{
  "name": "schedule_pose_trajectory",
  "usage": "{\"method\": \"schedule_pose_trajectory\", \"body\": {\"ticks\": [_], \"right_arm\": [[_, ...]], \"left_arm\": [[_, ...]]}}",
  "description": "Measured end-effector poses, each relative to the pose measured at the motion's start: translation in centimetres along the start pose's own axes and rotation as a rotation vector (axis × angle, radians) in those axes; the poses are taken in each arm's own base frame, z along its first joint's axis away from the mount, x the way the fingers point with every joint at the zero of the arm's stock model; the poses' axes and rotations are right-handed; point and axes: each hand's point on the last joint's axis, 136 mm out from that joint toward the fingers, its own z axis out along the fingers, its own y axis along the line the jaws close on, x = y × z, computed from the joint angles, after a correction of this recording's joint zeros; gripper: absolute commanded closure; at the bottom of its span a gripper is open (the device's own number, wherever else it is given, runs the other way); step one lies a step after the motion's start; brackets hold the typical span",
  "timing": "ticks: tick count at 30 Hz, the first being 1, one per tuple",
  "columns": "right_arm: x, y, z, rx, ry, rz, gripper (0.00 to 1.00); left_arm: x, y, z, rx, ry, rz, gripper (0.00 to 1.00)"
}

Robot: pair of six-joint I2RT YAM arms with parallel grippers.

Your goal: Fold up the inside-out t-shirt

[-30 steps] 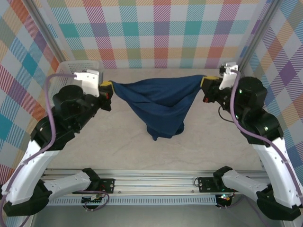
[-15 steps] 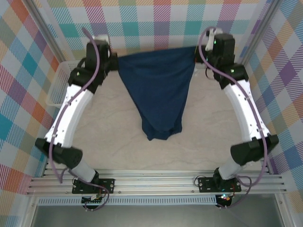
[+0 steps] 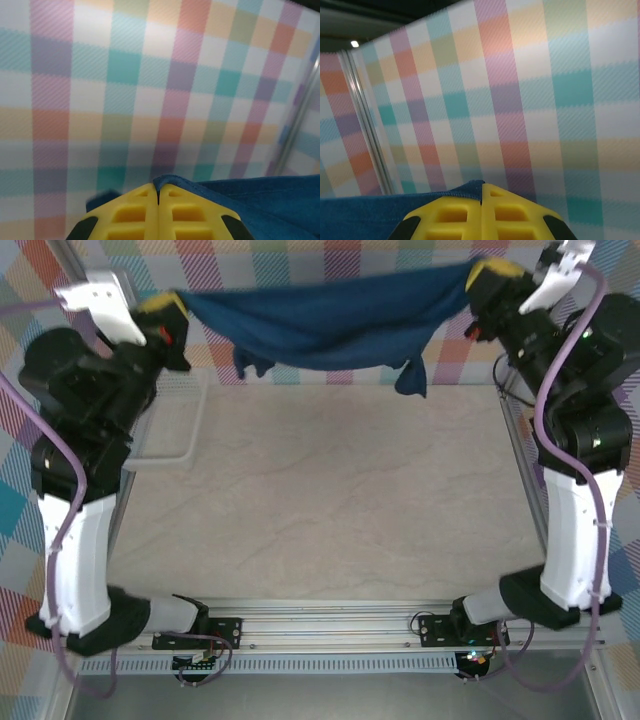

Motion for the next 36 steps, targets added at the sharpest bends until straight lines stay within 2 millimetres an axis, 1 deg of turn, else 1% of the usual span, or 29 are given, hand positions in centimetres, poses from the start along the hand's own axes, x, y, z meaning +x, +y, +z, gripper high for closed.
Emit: {"method": "schedule_pose_trajectory", "body": {"ticks": [1,2,3,5,6,7,8,9,10,11,12,13,14,15,16,17,18,20,23,24,26,27,29,30,31,33,34,36], "right_arm": [[3.3,-0.7,-0.3,0.020,0.079,0.021,1.00],[7.3,-1.6,-0.7,0.047,0.171,0.053,1.00],[10.7,-2.3,-1.1,0.071,0.245,0.082,1.00],[20.6,-4.4,-2.9,0.147,0.455,0.169,1.00],[25.1,-5.2,-3.9,0.183,0.548,0.209,1.00],[30.8,-6.2,-5.6,0.233,0.669,0.259,1.00],[36.5,-7.1,-8.0,0.290,0.799,0.308,1.00],[40.8,-7.6,-10.3,0.341,0.906,0.348,1.00],[45.3,-8.1,-13.4,0.401,1.026,0.393,0.97],[48.4,-8.3,-15.9,0.448,1.112,0.430,0.93],[50.4,-8.4,-18.1,0.485,1.172,0.461,0.90],[52.1,-8.3,-20.1,0.516,1.218,0.497,0.86],[53.2,-8.2,-21.5,0.541,1.245,0.528,0.75],[53.7,-8.1,-22.2,0.550,1.255,0.545,0.65],[54.0,-8.0,-22.6,0.559,1.261,0.560,0.59],[54.0,-8.0,-22.5,0.562,1.259,0.566,0.54],[53.9,-8.0,-22.3,0.557,1.254,0.566,0.50],[53.5,-8.0,-21.6,0.550,1.243,0.564,0.45],[52.3,-7.9,-20.4,0.526,1.205,0.555,0.37],[52.0,-7.8,-20.1,0.516,1.191,0.551,0.36],[51.1,-7.4,-19.3,0.474,1.166,0.530,0.36],[50.9,-7.0,-18.8,0.448,1.159,0.525,0.36],[50.9,-5.9,-16.9,0.371,1.167,0.525,0.37],[51.0,-5.5,-15.6,0.338,1.171,0.525,0.37],[51.2,-5.3,-13.8,0.307,1.168,0.525,0.37],[52.0,-5.3,-10.1,0.264,1.158,0.507,0.38],[52.6,-5.6,-8.1,0.253,1.146,0.493,0.38],[53.5,-6.4,-4.6,0.247,1.127,0.468,0.40]], "left_arm": [[3.0,0.0,-0.1,0.020,0.059,-0.018,1.00],[6.6,0.1,-0.1,0.039,0.124,-0.041,1.00],[10.3,0.2,0.0,0.052,0.196,-0.065,1.00],[21.5,0.9,-0.1,0.060,0.427,-0.132,1.00],[26.0,1.2,-0.6,0.054,0.520,-0.157,1.00],[32.0,1.8,-1.4,0.032,0.653,-0.190,1.00],[37.6,2.2,-2.8,0.009,0.777,-0.219,1.00],[42.3,2.6,-4.8,-0.017,0.892,-0.246,1.00],[47.0,2.8,-7.7,-0.046,1.015,-0.272,1.00],[50.5,2.9,-10.6,-0.069,1.116,-0.292,1.00],[52.5,2.8,-12.5,-0.086,1.176,-0.304,1.00],[54.1,2.7,-14.4,-0.100,1.227,-0.315,0.95],[55.1,2.5,-15.6,-0.105,1.254,-0.326,0.81],[55.5,2.3,-16.3,-0.110,1.263,-0.335,0.73],[55.6,2.2,-16.6,-0.117,1.261,-0.348,0.62],[55.6,2.0,-16.7,-0.119,1.255,-0.359,0.51],[55.6,1.9,-16.5,-0.124,1.248,-0.369,0.45],[55.4,2.2,-16.1,-0.152,1.230,-0.377,0.36],[54.5,2.3,-15.5,-0.176,1.213,-0.377,0.29],[54.0,2.2,-15.2,-0.175,1.204,-0.377,0.26],[52.2,1.7,-14.0,-0.154,1.160,-0.384,0.19],[51.3,1.5,-13.3,-0.143,1.131,-0.387,0.17],[49.2,0.9,-11.3,-0.121,1.064,-0.386,0.17],[48.7,0.7,-10.2,-0.119,1.049,-0.381,0.17],[48.3,0.5,-8.8,-0.125,1.038,-0.374,0.17],[47.7,0.3,-5.0,-0.135,1.003,-0.361,0.18],[48.0,0.6,-2.6,-0.150,0.989,-0.359,0.18],[49.6,2.0,1.3,-0.196,0.980,-0.361,0.20]]}}
